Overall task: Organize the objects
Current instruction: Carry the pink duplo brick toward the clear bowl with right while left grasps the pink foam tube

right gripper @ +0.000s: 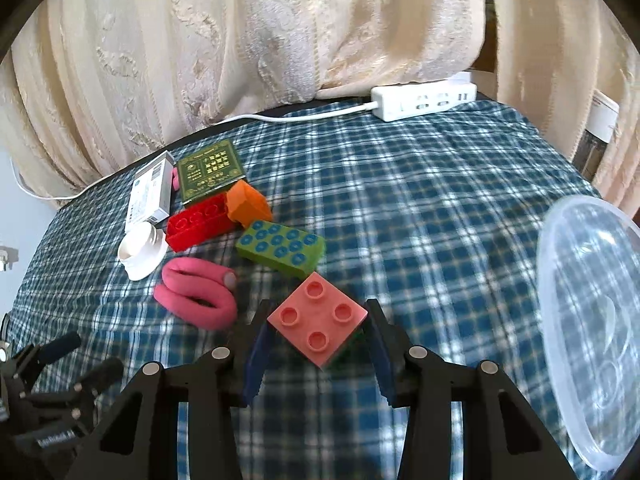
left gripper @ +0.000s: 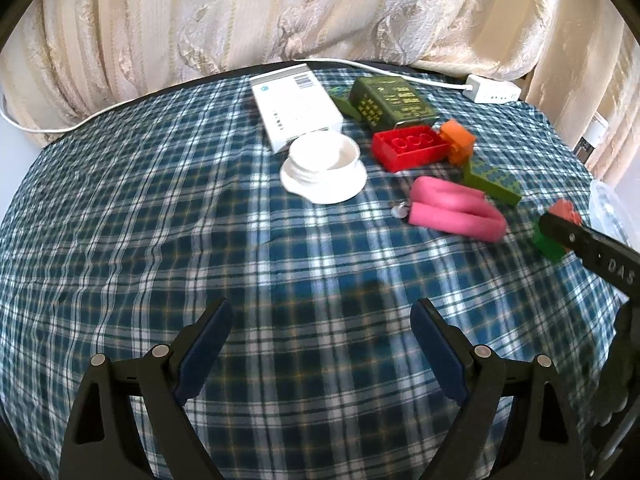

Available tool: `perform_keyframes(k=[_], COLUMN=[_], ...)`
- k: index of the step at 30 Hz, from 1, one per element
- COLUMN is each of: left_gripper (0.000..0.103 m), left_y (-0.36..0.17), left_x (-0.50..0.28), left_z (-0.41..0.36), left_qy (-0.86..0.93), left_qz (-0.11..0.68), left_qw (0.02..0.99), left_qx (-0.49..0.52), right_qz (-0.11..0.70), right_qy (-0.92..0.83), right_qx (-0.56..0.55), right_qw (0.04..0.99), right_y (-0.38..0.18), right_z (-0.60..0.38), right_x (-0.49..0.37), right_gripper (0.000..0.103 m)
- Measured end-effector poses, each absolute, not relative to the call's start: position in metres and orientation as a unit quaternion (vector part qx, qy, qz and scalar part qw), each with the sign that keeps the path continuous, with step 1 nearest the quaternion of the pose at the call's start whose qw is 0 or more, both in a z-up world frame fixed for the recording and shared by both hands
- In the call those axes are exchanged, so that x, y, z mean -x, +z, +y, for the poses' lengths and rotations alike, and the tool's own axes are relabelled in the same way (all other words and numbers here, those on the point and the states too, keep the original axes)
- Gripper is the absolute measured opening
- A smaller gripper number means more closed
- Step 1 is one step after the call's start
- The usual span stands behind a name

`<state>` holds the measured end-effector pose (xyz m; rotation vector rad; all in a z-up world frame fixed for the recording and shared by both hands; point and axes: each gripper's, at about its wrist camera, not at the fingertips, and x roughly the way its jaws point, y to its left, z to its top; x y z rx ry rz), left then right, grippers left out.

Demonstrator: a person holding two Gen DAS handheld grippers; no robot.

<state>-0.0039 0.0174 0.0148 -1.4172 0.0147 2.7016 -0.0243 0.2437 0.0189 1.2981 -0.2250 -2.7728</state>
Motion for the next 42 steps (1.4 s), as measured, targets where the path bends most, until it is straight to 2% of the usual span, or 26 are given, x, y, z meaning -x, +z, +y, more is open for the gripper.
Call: perform_keyframes(k=[12,31,42], left_gripper=[0.091,0.091,0.091], left_y=[0.031,0.020,0.010], left_x=[0.023,0.066,0.082], left_z=[0.065,0.104,0.111], left_qy=[0.887,0.882,0.874], left_qz=[0.043,0.110,0.116], left_qw=[0.103,0.162,0.174], left_qx=[0.447,0.428,0.438], right_qz=[-0.064,-0.090,-0.093], right_qy=[-0.912,-0.909,-0.907], right_qx=[-0.404,-0.402,-0.406], right_qw=[0.045,0.063,0.064], right_y=[0.013,0.009,0.007], right_z=[0.253,0.261,0.262], right_x=[0.006,0.007,0.008], right_gripper=[0.047,0.047,0.047])
